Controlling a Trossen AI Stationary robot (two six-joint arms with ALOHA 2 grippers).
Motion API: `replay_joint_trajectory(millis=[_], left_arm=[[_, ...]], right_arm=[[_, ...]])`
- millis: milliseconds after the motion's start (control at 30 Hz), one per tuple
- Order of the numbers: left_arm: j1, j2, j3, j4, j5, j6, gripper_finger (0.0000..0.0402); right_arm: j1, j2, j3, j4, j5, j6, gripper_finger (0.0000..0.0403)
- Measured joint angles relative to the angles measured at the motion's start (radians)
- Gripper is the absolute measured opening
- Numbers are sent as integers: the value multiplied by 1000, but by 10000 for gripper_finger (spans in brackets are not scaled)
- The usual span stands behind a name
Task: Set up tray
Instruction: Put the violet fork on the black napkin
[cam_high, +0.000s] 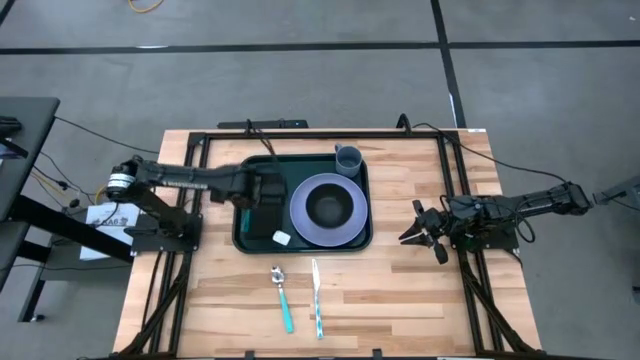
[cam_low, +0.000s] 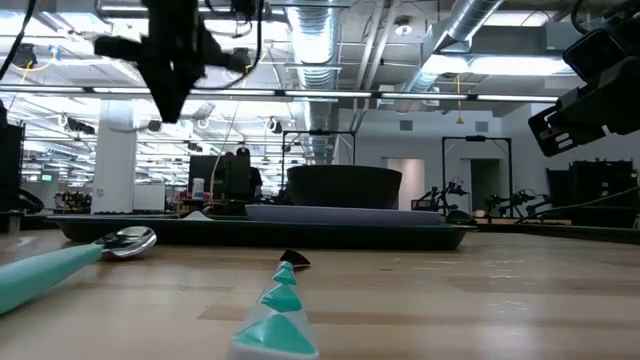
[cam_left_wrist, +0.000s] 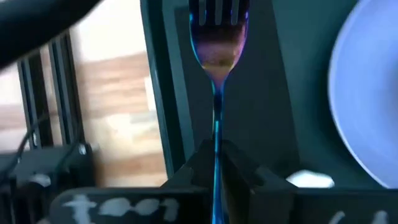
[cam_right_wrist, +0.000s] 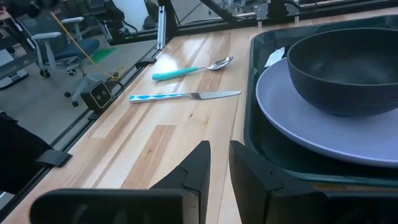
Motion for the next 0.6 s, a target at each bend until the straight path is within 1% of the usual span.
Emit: replay_joint_trajectory(millis=[67,167,333,467,600], left_arm=[[59,-5,-36,45,26,64,0],[125,-12,-115,170,93,149,0],[212,-10,-238,334,180,205,0],[270,-9,-306,386,259,249,0],[309,-10,-349,420,289,261,0]], right_arm=[[0,0,0,0,0,0,53],[0,0,0,-2,0,-1,53],[0,0,0,-2,0,-2,53],[0,0,0,-3,0,-2,53],[0,0,0,-3,0,-2,53]])
